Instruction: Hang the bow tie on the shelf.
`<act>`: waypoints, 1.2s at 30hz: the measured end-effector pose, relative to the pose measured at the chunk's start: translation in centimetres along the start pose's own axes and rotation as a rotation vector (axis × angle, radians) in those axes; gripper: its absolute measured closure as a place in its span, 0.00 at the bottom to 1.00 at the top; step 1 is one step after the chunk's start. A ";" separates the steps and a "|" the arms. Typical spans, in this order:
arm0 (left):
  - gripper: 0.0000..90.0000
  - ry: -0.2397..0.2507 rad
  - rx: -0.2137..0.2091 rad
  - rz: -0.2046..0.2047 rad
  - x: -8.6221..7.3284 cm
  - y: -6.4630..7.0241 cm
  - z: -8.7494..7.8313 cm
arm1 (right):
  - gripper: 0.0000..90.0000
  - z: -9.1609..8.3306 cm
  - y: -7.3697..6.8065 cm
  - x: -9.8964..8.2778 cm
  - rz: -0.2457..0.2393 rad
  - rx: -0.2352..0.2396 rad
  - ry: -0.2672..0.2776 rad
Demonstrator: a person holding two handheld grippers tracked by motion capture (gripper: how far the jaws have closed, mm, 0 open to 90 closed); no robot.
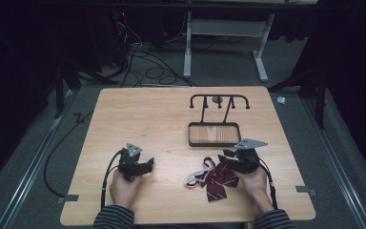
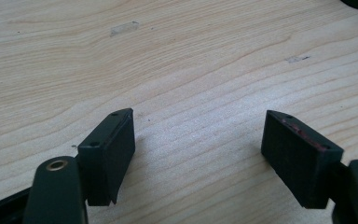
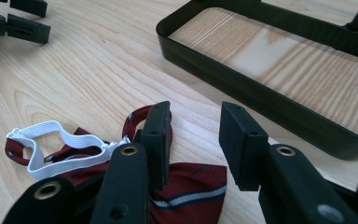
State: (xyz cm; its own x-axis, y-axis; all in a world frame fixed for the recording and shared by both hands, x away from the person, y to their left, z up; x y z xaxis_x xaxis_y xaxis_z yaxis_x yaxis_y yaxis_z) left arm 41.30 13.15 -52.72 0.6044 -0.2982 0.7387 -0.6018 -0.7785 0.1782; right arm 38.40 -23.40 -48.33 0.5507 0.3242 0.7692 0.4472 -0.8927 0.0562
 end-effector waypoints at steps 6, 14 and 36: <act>0.29 0.000 0.000 0.000 0.0 0.0 0.0 | 0.73 0.7 -0.7 0.5 -0.019 0.017 -0.007; 0.29 0.000 0.000 0.001 0.0 0.0 0.0 | 0.75 2.1 -1.5 0.9 -0.036 0.035 -0.042; 0.29 0.000 0.000 0.002 0.0 0.0 0.0 | 0.88 5.1 -2.4 0.6 -0.071 0.044 -0.118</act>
Point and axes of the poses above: each handheld gripper's, and its own axes: z roughly forward along the jaws, x roughly out of its top, y roughly to its right, the point moved 3 cm from there along z, roughly forward along the jaws, and after that the axes turned 14 degrees about -x, right-handed, at the moved point
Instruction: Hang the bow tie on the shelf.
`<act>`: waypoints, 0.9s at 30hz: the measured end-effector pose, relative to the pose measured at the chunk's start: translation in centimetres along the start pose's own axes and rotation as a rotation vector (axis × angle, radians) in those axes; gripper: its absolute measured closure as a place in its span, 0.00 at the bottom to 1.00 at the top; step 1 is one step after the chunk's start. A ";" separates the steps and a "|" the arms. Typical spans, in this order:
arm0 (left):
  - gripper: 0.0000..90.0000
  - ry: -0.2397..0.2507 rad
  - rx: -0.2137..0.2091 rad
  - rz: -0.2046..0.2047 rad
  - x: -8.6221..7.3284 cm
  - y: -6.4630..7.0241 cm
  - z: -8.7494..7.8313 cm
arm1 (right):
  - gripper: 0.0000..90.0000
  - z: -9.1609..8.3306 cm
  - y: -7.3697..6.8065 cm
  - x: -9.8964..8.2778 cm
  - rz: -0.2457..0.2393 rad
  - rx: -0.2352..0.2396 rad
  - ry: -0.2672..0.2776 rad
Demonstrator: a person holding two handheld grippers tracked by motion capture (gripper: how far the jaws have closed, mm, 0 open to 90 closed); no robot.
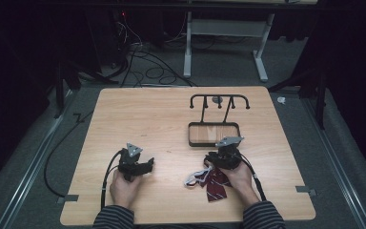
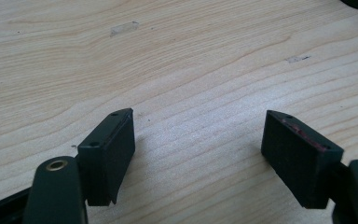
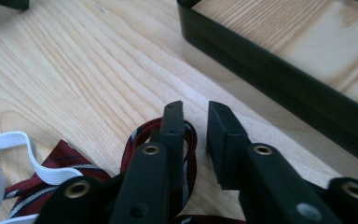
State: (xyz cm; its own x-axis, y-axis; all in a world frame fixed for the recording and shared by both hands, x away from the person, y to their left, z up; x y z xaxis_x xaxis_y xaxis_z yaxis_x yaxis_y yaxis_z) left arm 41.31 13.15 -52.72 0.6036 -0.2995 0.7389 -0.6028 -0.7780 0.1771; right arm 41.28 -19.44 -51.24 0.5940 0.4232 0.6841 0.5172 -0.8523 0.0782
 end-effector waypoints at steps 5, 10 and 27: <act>0.29 0.000 0.000 -0.001 0.0 0.0 0.0 | 0.99 0.3 -0.1 -0.2 -0.024 0.002 -0.016; 0.29 0.000 0.000 0.000 0.0 0.0 0.0 | 1.00 -0.1 0.3 -0.2 -0.005 0.006 -0.004; 0.29 0.000 0.000 0.000 0.0 0.0 0.0 | 1.00 -4.9 2.3 0.3 0.047 -0.030 0.138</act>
Point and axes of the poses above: each handheld gripper's, and its own axes: z roughly forward along the jaws, x roughly out of its top, y roughly to its right, the point moved 3 cm from there along z, roughly forward along the jaws, and after that the axes turned 14 degrees about -x, right-handed, at the moved point
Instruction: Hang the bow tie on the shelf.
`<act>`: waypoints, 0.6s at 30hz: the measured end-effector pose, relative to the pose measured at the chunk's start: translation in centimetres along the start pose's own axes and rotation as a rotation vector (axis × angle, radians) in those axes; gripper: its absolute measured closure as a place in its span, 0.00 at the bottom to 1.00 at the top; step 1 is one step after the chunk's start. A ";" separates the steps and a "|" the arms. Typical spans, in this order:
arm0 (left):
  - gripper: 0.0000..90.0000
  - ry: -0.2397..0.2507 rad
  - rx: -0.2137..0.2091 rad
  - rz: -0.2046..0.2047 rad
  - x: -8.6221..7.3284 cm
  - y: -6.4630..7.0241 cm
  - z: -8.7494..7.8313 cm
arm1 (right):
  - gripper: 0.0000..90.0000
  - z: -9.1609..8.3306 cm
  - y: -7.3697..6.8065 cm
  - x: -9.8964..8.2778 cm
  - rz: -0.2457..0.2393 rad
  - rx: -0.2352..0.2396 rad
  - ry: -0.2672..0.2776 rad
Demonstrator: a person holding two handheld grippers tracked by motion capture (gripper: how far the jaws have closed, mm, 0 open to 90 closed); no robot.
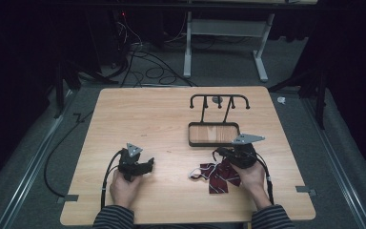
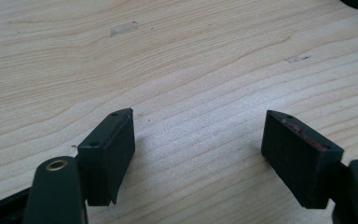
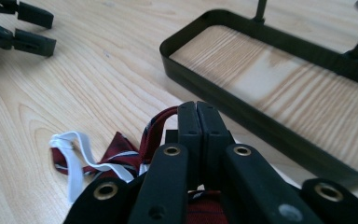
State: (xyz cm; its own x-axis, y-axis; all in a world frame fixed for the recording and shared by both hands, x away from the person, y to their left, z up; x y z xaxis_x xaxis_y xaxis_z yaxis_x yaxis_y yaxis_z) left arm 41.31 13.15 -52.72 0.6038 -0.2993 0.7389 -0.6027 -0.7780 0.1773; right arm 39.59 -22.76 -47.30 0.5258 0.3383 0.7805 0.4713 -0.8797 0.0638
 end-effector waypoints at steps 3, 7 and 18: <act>0.29 0.000 0.000 0.000 0.0 0.0 0.0 | 1.00 -1.0 0.2 0.3 0.003 -0.011 0.018; 0.29 0.000 0.000 0.000 0.0 0.0 0.0 | 1.00 -2.3 0.5 0.8 -0.006 -0.028 0.055; 0.29 0.000 -0.001 0.000 0.0 0.0 0.0 | 1.00 -4.8 0.9 2.3 -0.023 -0.068 0.110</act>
Point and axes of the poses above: each handheld gripper's, and its own axes: z roughly forward along the jaws, x roughly out of its top, y roughly to its right, the point moved 3 cm from there along z, roughly forward along the jaws, and after that the axes turned 14 degrees about -x, right-handed, at the moved point
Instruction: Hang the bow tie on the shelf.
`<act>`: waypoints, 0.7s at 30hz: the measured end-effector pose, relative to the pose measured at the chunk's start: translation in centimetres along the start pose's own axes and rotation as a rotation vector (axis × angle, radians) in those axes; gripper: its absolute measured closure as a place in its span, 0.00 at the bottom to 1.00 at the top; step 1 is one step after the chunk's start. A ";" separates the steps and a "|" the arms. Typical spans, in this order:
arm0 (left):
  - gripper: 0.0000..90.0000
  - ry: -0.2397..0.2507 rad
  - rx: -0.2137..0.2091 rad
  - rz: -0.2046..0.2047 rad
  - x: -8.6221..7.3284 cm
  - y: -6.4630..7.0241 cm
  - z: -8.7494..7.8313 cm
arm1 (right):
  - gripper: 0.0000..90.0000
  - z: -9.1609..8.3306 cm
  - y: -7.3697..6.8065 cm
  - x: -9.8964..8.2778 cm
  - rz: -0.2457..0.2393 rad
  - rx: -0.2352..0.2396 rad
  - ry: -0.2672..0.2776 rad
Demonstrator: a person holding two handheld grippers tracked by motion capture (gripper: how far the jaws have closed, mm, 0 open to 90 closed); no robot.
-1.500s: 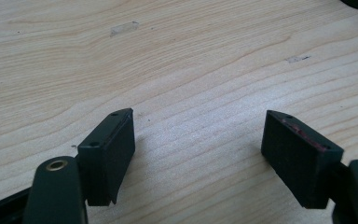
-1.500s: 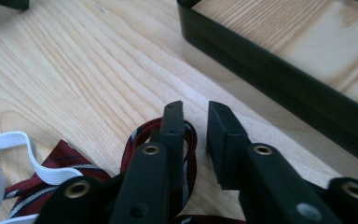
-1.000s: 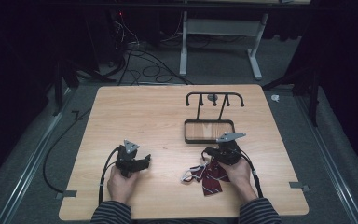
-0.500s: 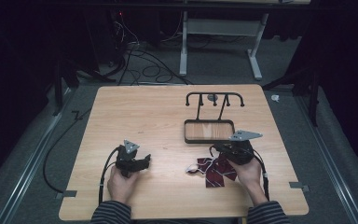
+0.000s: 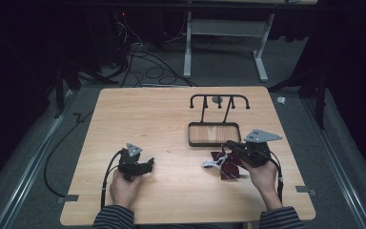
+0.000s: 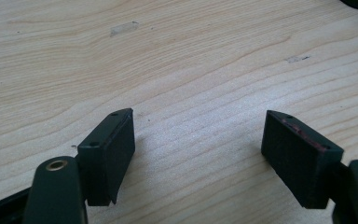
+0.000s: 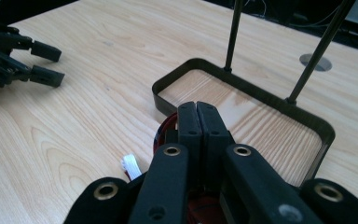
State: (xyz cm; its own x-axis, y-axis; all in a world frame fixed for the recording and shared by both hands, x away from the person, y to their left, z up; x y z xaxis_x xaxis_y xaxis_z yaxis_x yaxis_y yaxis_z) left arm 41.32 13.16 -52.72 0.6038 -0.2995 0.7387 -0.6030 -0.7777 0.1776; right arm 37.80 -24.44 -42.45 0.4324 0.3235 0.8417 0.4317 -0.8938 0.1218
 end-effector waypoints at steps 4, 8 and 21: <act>0.29 0.000 0.000 0.000 0.0 0.0 0.0 | 1.00 -0.2 0.0 0.7 -0.007 -0.004 0.014; 0.29 0.000 0.000 -0.002 0.0 0.0 0.0 | 1.00 -0.5 0.0 1.1 -0.010 -0.001 0.027; 0.29 0.000 -0.001 -0.001 0.0 0.0 0.0 | 1.00 -1.6 0.1 2.8 -0.014 -0.001 0.069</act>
State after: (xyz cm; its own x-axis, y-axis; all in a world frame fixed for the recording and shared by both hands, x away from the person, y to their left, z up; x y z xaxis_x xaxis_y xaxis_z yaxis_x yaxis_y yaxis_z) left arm 41.30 13.14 -52.72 0.6042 -0.2985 0.7388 -0.6030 -0.7774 0.1791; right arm 37.84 -24.14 -39.23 0.3703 0.3135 0.8744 0.4363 -0.8897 0.1342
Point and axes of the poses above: each handheld gripper's, and its own axes: z roughly forward along the jaws, x roughly out of its top, y roughly to its right, the point moved 3 cm from there along z, roughly forward along the jaws, and after that the axes turned 14 degrees about -x, right-handed, at the moved point
